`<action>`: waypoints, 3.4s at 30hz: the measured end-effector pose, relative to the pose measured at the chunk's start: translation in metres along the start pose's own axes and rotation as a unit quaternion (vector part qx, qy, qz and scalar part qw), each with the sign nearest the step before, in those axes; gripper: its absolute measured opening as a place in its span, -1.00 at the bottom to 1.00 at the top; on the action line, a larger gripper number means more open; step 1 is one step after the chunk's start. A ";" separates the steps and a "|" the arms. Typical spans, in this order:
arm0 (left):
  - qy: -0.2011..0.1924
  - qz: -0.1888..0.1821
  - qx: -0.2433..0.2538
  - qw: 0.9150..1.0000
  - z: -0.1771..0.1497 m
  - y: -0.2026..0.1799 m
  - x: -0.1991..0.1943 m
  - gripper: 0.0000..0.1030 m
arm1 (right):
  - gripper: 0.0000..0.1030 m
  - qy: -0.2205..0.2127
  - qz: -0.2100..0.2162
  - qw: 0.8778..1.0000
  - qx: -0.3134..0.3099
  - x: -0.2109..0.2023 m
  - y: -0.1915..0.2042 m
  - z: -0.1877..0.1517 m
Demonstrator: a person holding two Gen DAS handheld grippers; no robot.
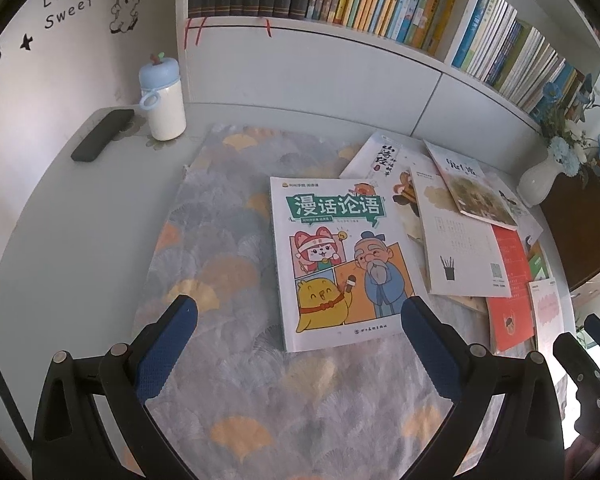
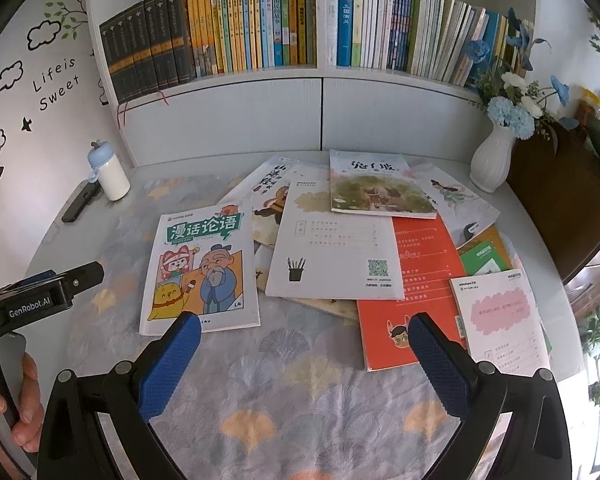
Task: Organize books
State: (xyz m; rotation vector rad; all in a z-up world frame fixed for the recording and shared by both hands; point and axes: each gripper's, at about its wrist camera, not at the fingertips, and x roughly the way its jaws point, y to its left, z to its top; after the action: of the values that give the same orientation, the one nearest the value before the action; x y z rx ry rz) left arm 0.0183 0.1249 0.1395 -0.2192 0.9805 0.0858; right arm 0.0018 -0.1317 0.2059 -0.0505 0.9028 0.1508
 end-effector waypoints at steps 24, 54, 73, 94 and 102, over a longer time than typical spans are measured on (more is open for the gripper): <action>0.010 0.029 -0.002 1.000 -0.003 0.009 0.011 0.97 | 1.00 0.000 0.002 1.000 -0.017 0.018 0.005 0.011; 0.086 -0.080 0.024 0.993 -0.009 0.018 0.122 0.86 | 0.73 0.083 0.110 0.990 -0.012 0.149 0.037 0.021; 0.068 -0.120 0.030 0.990 -0.008 0.016 0.132 0.23 | 0.01 0.119 0.125 0.984 -0.039 0.212 0.068 0.034; 0.162 -0.203 0.091 0.961 -0.136 -0.041 0.059 0.23 | 0.02 0.184 0.110 0.976 -0.047 0.092 0.003 -0.109; 0.170 -0.148 0.029 0.974 -0.165 -0.042 0.045 0.28 | 0.17 0.199 0.135 0.971 -0.007 0.085 -0.041 -0.130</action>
State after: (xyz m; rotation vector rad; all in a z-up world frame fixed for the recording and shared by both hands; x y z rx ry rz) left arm -0.0838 0.0459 0.0201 -0.3309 1.2787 -0.2603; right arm -0.0412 -0.1768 0.0577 0.0307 1.3092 0.4115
